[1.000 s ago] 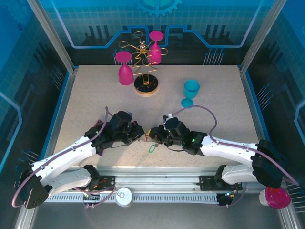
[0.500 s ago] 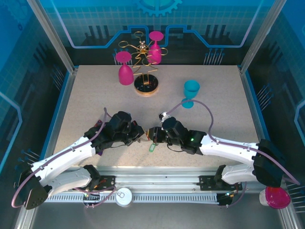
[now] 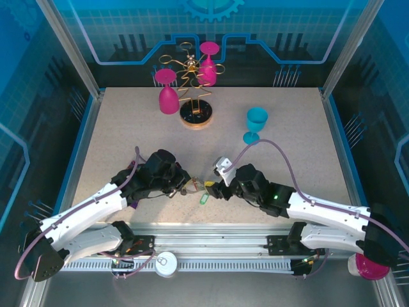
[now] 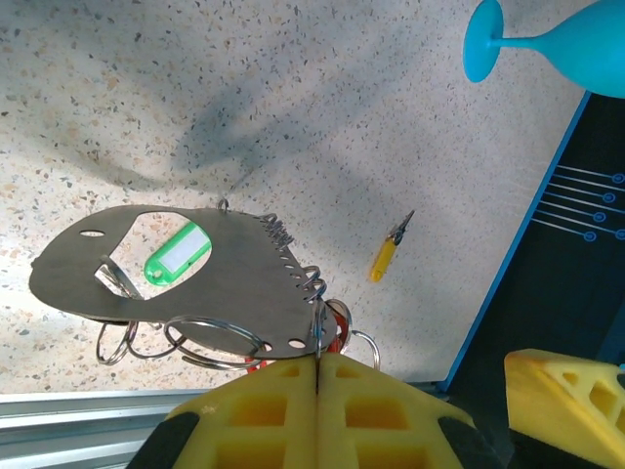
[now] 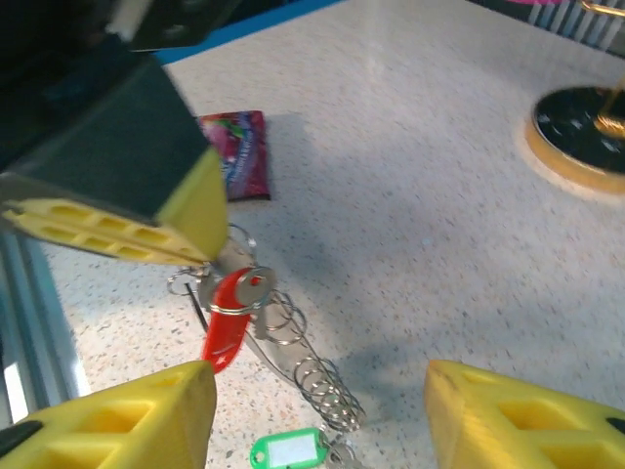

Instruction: Put the keys on the keyring

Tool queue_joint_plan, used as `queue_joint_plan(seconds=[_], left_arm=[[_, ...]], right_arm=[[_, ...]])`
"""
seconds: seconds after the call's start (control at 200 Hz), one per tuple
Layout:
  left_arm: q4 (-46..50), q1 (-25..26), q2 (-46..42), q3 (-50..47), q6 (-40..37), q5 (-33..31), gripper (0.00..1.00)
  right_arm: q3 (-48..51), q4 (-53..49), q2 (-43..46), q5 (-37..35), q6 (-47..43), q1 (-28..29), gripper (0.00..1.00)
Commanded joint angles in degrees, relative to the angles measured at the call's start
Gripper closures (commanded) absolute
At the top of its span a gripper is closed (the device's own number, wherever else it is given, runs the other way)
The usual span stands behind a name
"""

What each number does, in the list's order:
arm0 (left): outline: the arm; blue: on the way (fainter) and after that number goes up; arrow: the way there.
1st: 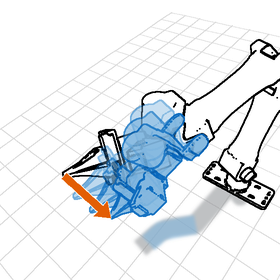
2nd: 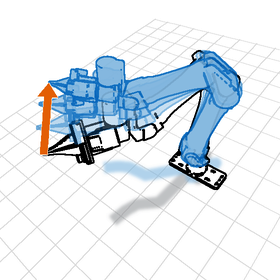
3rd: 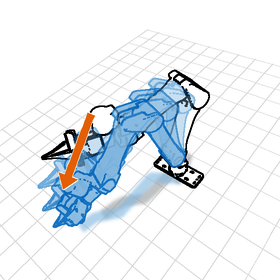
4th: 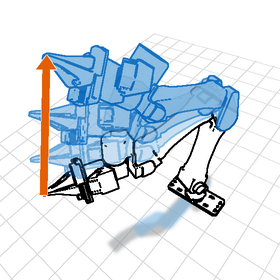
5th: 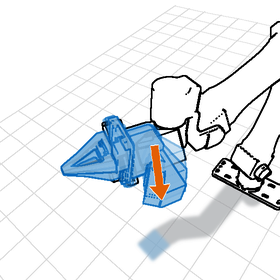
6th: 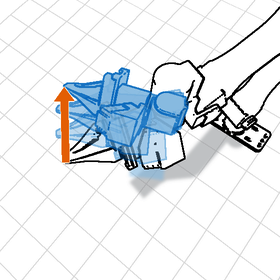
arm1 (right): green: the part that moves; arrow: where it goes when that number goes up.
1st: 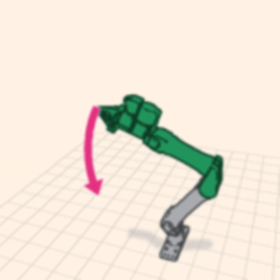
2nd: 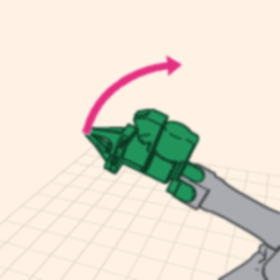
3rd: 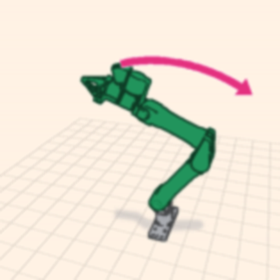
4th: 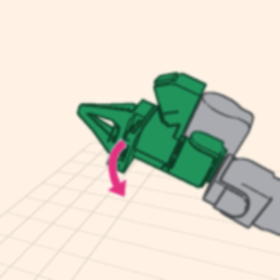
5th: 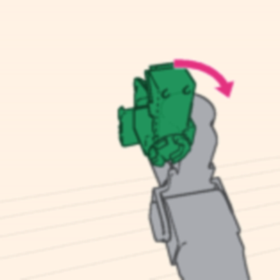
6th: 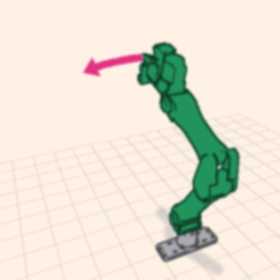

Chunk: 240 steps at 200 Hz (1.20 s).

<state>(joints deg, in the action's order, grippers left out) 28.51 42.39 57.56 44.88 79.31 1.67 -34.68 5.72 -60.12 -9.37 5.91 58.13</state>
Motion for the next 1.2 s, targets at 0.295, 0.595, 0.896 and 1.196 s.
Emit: queue_joint_plan(seconds=[0.295, 0.595, 0.896, 1.196], left_arm=[[1.73, 0.06, -1.73, 2.07, 1.66, -0.43, 1.00], [1.94, 0.10, -2.05, 2.12, 1.80, -0.44, 1.00], [2.08, 0.06, -2.54, 1.46, 2.16, -0.71, 1.00], [2.14, 0.09, -2.56, 1.19, 2.12, -0.79, 1.00]], right_arm=[[-0.08, 16.44, -12.41, 7.81, -8.22, 2.33, 0.32], [-0.31, 22.20, -20.20, 1.67, -7.24, 3.13, 0.54], [1.09, 17.03, -14.77, -3.66, -9.91, 3.19, 0.85], [-0.37, 8.11, -10.83, -7.73, -14.77, 3.13, 0.95]])
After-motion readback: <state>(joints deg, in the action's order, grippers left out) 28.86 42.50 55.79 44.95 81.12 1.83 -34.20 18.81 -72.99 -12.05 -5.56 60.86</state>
